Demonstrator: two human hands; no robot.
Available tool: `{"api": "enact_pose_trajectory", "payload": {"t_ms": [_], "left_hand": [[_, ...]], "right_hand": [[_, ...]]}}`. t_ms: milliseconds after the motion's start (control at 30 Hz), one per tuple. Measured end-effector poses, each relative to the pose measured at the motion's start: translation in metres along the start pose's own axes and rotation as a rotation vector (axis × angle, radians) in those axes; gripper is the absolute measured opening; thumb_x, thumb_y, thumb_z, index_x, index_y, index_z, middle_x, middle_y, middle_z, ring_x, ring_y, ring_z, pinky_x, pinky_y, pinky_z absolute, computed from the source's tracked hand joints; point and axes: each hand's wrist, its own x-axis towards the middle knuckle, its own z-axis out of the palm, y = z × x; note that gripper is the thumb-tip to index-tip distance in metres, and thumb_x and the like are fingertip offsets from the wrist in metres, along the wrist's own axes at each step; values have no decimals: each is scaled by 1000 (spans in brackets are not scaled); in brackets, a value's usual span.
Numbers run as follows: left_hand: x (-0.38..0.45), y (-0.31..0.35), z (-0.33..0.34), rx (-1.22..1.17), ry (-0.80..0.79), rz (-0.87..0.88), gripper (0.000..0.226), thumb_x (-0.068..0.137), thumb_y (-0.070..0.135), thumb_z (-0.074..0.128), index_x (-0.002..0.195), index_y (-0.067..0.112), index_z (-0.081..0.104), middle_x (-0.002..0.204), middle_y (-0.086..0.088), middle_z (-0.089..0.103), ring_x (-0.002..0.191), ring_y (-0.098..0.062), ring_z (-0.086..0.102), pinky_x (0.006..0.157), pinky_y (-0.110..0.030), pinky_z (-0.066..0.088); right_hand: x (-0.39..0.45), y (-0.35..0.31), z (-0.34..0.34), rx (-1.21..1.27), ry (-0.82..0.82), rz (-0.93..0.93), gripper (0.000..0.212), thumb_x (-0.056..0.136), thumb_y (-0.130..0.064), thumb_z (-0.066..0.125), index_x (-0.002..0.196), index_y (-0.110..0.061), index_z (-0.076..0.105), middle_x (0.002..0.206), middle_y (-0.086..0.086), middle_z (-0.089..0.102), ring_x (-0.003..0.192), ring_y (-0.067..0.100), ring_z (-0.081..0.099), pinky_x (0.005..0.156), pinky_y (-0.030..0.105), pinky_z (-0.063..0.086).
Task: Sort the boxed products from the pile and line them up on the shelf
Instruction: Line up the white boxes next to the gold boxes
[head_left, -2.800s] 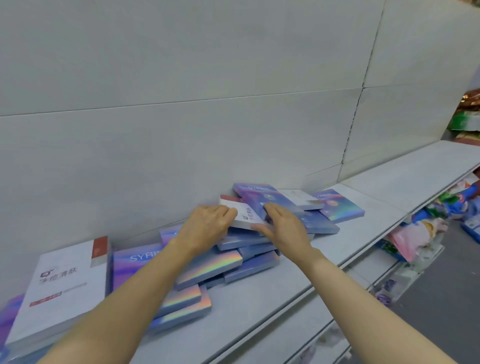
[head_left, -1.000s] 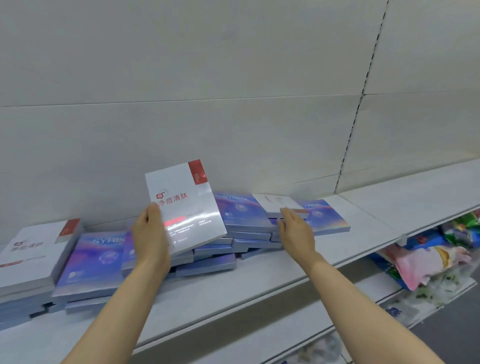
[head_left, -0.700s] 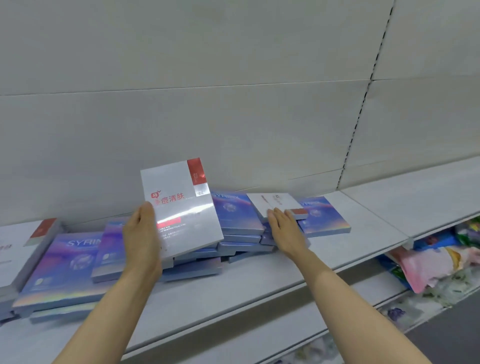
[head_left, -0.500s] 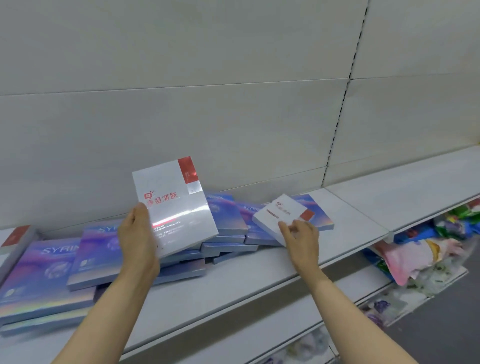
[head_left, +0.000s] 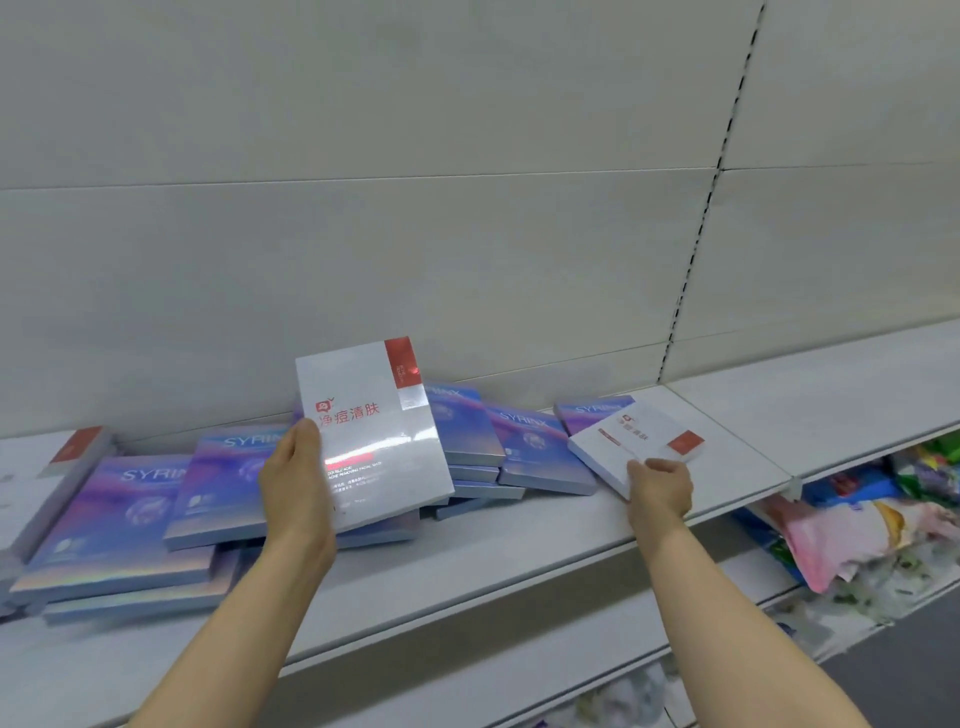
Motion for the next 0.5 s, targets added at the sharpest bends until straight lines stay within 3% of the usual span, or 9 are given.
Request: {"api": "enact_pose_trajectory", "payload": {"t_ms": [133,267,367,433,500], "left_hand": [[6,2,-20,10,35,52,26,98,31,49,79,23,64,81,8,67,75,-19,60,64,-28,47],[3,16,-41,-37,12,96,24,103,36,46,98,33,69,92,15,73,78,-5,69,59,-24,55],[3,28,-65,-65,29,151,28,102,37,47,121,35,67,105,16,73,90,-5,70,68,-25,57],[2,35,-87,-105,55,182,30,102,35,50,129,36,62,110,17,72,96,-6,70,74,-28,57],[-1,42,-112,-134,62,218,33,102,31,51,133,33,60,114,15,71,98,-6,70,74,-27,58]], "right_hand": [[-27,2,-4,231,-17,-43,52,88,2,62,131,-25,49,129,5,55,113,23,58,91,33,53],[-79,-8,-15,274,-123,-196,66,89,7,55,141,-33,44,107,2,59,92,13,61,73,20,48],[-130,-24,-16,306,-255,-266,65,88,11,54,139,-29,50,96,-6,59,85,8,58,79,21,50],[-170,-29,-14,329,-386,-268,64,89,15,51,141,-22,50,102,-14,64,90,3,62,85,24,53],[-214,-27,-7,350,-498,-262,62,90,16,48,142,-19,48,117,-10,65,103,6,64,89,26,54]]}}
